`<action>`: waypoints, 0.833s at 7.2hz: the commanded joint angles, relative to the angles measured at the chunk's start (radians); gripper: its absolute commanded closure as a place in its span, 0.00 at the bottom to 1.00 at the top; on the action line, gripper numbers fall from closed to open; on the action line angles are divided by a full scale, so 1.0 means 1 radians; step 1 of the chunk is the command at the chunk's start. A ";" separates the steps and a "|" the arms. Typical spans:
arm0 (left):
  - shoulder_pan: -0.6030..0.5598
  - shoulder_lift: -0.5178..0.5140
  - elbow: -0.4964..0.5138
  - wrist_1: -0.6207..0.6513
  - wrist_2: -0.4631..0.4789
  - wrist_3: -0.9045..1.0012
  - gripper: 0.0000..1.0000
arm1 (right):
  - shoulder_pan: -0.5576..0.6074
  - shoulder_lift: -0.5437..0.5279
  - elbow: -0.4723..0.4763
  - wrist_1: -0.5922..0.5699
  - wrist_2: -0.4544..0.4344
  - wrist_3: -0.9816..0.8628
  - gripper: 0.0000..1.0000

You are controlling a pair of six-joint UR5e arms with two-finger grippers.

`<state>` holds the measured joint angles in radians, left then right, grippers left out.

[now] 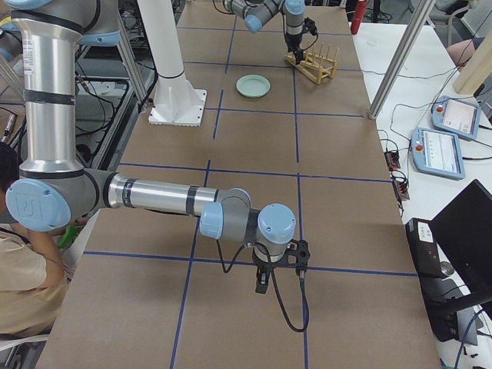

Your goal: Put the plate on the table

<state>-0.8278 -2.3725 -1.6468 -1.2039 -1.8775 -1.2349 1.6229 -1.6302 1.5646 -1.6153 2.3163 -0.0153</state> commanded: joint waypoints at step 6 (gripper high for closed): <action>-0.700 0.562 -0.053 -0.282 -0.444 1.181 0.00 | 0.000 0.001 0.000 0.000 0.000 0.000 0.00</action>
<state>-1.4585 -1.9075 -1.7138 -1.4104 -2.2259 -0.1356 1.6230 -1.6296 1.5646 -1.6153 2.3163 -0.0153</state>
